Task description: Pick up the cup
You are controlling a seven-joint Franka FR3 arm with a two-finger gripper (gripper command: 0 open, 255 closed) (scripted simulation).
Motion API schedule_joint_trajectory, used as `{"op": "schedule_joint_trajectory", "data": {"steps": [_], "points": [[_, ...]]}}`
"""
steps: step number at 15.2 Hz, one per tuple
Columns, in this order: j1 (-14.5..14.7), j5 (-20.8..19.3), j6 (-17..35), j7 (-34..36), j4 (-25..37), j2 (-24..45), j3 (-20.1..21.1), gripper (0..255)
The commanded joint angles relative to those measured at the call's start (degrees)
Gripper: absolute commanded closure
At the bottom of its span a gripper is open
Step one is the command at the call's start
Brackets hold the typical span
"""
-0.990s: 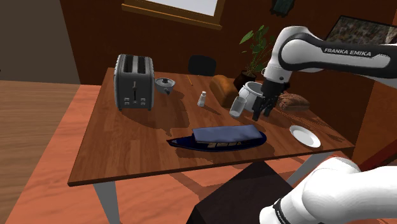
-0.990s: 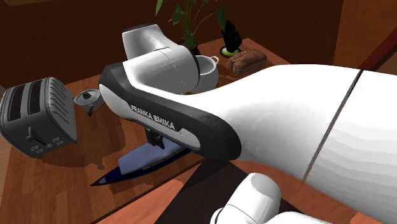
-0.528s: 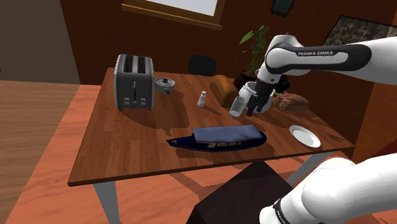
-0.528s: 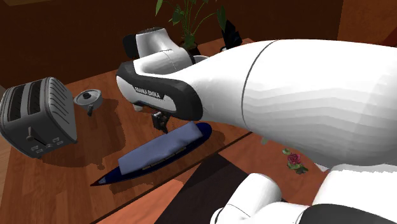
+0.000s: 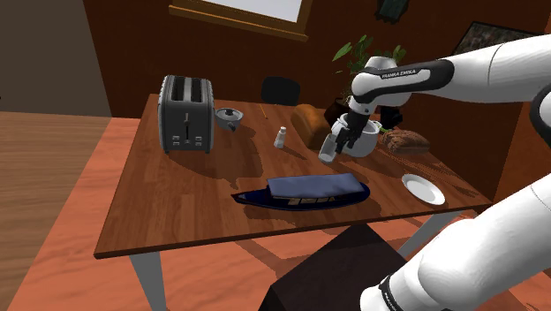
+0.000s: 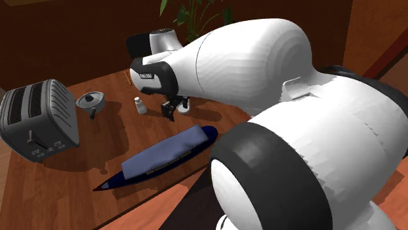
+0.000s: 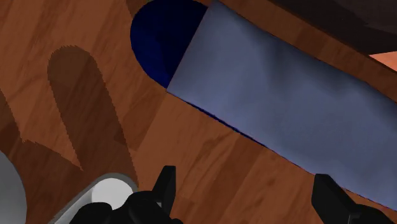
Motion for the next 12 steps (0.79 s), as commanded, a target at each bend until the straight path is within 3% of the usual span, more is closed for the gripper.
{"op": "schedule_joint_trajectory", "data": {"steps": [1, 6, 12], "points": [[-0.4, 1.2, 2.0, -3.0, 2.5, 3.8, -1.1, 0], [-1.9, 5.9, 5.2, -10.1, 11.0, 14.4, -2.5, 0], [-5.7, 12.0, 6.3, -17.4, 24.0, 27.3, -2.0, 0]]}}
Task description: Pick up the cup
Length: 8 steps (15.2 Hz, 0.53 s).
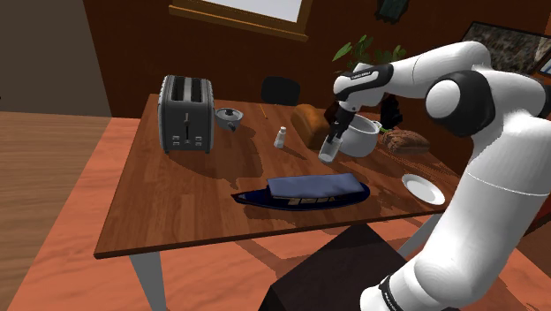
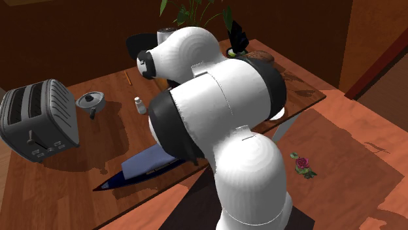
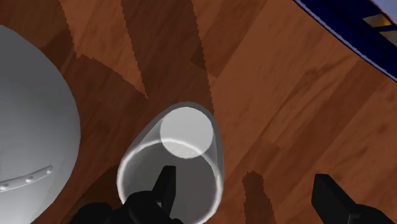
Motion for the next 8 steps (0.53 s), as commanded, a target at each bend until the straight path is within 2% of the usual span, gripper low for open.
{"op": "schedule_joint_trajectory", "data": {"steps": [1, 8], "points": [[-1.1, 1.3, -0.1, -1.7, 3.3, 2.8, 0.2, 0], [-1.6, 2.8, 4.6, -2.7, 1.1, 5.6, 1.0, 0]]}}
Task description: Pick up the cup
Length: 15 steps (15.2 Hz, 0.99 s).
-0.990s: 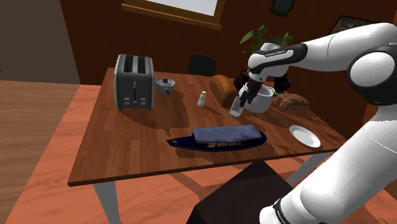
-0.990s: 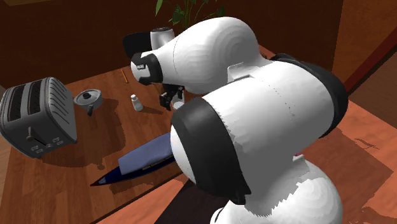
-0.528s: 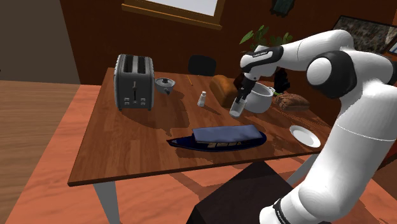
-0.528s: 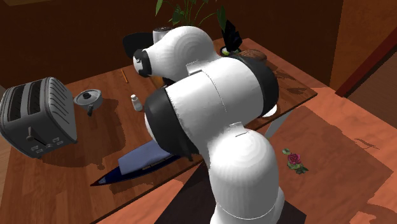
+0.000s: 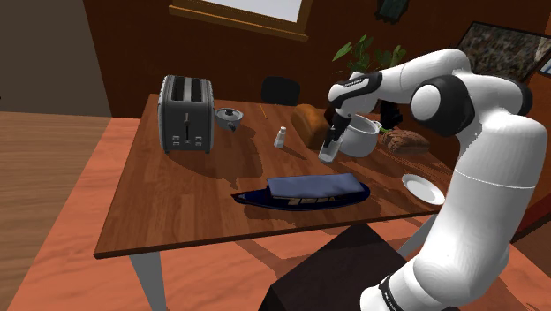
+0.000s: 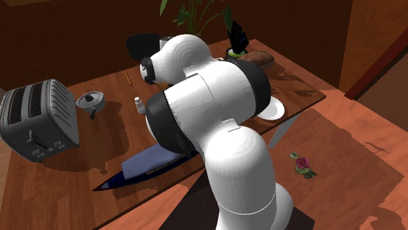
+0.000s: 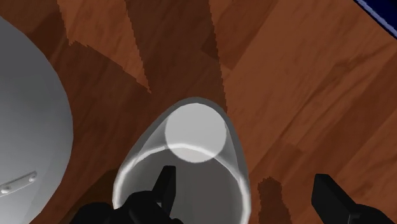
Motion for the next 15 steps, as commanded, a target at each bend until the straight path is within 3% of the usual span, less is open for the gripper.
{"op": "schedule_joint_trajectory", "data": {"steps": [1, 2, 3, 15], "points": [[-0.2, 0.3, 0.8, -0.3, -0.2, 0.7, 0.1, 0], [-0.2, 0.3, 0.8, -0.3, -0.2, 0.7, 0.1, 0], [-0.1, 0.3, 0.8, -0.3, -0.4, 0.5, 0.1, 255], [0.0, -0.3, -1.0, 0.1, 0.6, -0.5, -0.2, 255]]}}
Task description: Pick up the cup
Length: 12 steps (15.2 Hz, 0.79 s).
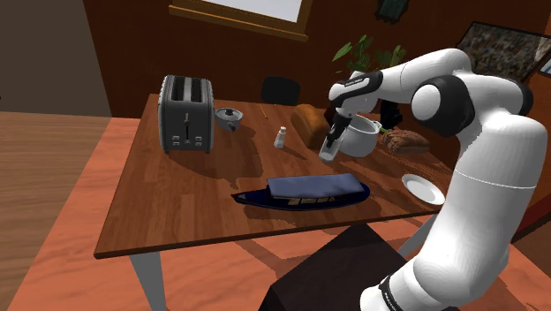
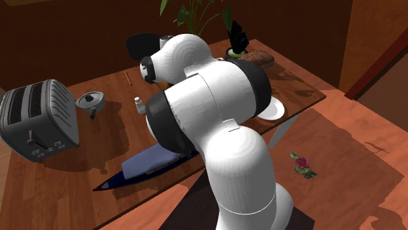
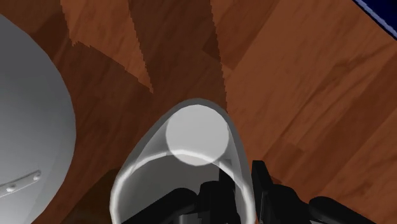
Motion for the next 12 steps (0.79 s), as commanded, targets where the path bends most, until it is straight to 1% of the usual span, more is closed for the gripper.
{"op": "schedule_joint_trajectory", "data": {"steps": [1, 12], "points": [[0.2, -0.4, -1.3, 0.3, 0.5, -0.8, -0.2, 255], [0.6, -2.3, -8.4, 1.7, 4.5, -4.3, -1.0, 255]]}}
